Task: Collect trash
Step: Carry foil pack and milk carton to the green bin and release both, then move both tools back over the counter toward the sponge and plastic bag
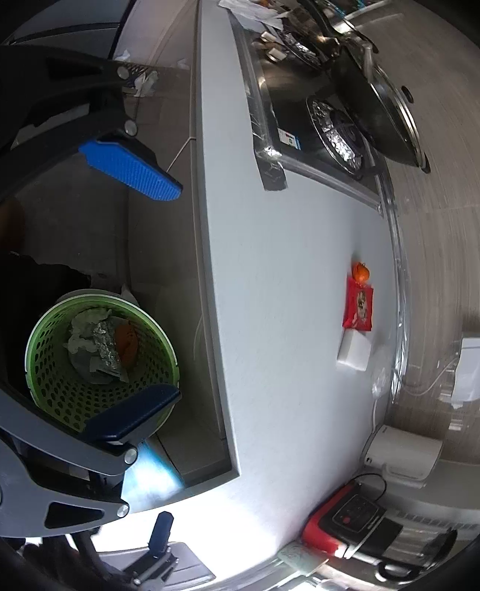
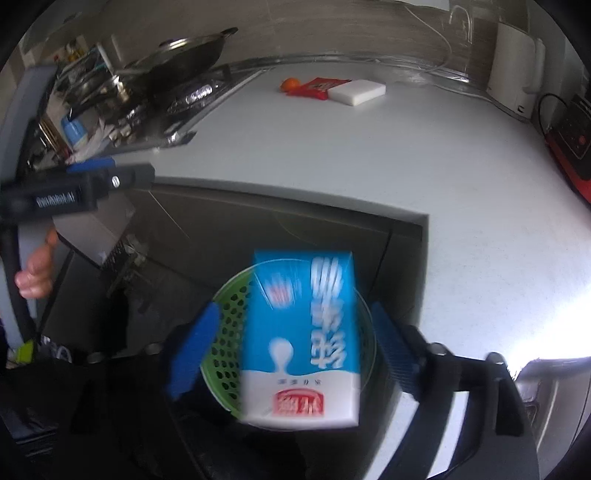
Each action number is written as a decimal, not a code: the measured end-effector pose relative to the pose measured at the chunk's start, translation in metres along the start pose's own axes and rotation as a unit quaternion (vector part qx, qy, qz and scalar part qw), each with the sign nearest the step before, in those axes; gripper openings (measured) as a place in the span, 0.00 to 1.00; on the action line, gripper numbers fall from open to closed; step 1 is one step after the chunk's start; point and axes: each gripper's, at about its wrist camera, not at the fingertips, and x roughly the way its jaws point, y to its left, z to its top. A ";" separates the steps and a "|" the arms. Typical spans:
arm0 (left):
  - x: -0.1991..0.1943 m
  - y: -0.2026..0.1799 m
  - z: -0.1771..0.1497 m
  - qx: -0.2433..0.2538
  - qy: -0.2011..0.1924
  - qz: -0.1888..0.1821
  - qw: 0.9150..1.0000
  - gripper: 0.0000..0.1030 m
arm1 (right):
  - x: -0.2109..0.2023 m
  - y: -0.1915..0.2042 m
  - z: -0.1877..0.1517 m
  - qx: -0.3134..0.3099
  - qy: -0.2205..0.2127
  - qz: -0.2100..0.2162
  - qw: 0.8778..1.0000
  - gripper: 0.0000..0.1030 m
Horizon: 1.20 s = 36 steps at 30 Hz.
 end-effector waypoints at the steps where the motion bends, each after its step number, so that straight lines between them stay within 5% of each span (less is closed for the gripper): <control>1: 0.001 0.000 0.000 0.000 0.000 0.000 1.000 0.93 | 0.001 0.001 0.000 -0.003 0.003 0.001 1.000 0.84; 25: -0.005 -0.002 0.006 0.005 -0.014 0.010 1.000 0.92 | -0.010 -0.011 0.012 0.022 -0.023 -0.023 0.999 0.94; 36: 0.017 0.002 0.039 0.017 -0.008 -0.002 1.000 0.93 | -0.014 -0.030 0.024 0.071 -0.040 -0.054 0.995 0.98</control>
